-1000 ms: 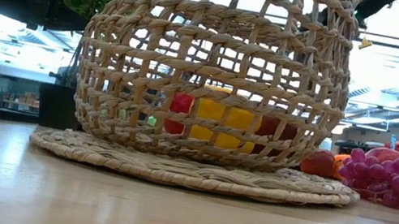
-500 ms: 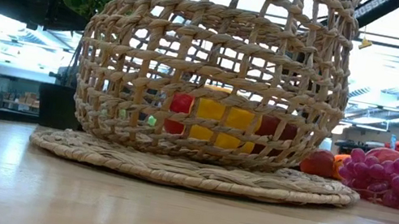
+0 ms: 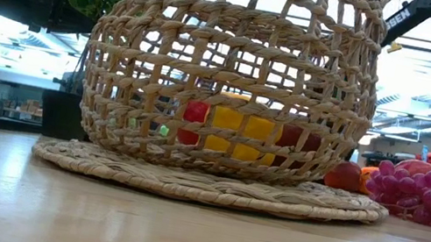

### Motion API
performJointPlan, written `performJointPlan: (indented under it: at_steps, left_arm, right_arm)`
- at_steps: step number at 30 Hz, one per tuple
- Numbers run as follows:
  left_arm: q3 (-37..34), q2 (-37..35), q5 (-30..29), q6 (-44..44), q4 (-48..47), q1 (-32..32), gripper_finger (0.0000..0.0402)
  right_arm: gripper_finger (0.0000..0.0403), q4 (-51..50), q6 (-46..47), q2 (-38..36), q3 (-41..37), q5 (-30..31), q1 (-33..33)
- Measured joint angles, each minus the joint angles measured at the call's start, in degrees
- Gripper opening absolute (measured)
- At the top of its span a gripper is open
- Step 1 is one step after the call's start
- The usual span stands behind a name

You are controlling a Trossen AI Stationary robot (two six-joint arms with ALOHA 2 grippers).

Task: Build produce basket
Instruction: Put the top red apple into the woven basket

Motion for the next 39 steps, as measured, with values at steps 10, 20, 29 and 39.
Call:
performJointPlan:
  at_steps: [10, 20, 29, 39]
  left_arm:
    - [0.0, 0.0, 0.0, 0.0, 0.0, 0.0, 0.0388]
    - [0.0, 0.0, 0.0, 0.0, 0.0, 0.0, 0.0388]
    - [0.0, 0.0, 0.0, 0.0, 0.0, 0.0, 0.0388]
    - [0.0, 0.0, 0.0, 0.0, 0.0, 0.0, 0.0388]
  right_arm:
    - [0.0399, 1.4, -0.4, 0.6, 0.0, -0.1, -0.6]
    - [0.0400, 1.1, -0.1, 4.6, -0.1, 0.9, -0.2]
    - [0.0378, 0.2, -0.2, 5.3, -0.1, 1.7, 0.2]
    - [0.0328, -3.8, 1.2, 5.2, -0.1, 0.7, 1.8]
